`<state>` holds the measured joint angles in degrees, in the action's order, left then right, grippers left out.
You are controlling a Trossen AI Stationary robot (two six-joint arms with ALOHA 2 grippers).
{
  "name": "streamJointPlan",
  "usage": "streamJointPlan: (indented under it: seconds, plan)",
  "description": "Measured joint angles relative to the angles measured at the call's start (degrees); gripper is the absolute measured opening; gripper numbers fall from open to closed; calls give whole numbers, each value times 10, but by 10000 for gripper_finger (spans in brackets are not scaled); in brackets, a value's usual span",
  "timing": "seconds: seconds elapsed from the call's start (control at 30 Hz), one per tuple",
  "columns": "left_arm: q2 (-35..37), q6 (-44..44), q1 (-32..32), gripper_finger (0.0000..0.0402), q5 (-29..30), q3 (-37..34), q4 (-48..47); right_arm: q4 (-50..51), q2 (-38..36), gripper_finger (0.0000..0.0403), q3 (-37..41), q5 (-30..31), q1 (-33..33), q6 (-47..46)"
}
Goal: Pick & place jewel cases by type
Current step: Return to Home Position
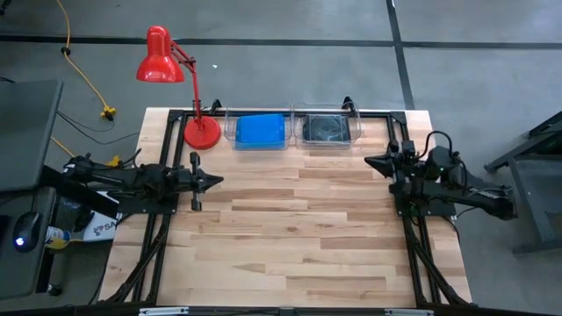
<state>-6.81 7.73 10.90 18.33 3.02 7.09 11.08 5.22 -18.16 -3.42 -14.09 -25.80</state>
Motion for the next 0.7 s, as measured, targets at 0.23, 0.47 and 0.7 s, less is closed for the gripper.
streamJointPlan:
  seconds: [0.23, 0.47, 0.7]
  plan:
    - [7, 0, 0, 0, -1, 0, 0, -109, -28, 0, 86, -18, 0, -40]
    - [27, 10, 0, 0, -1, 0, 0, -209, -31, 0, 145, -45, 0, -63]
    - [51, 35, 0, 0, 7, 0, 0, -251, -31, 0, 175, -76, 0, -76]
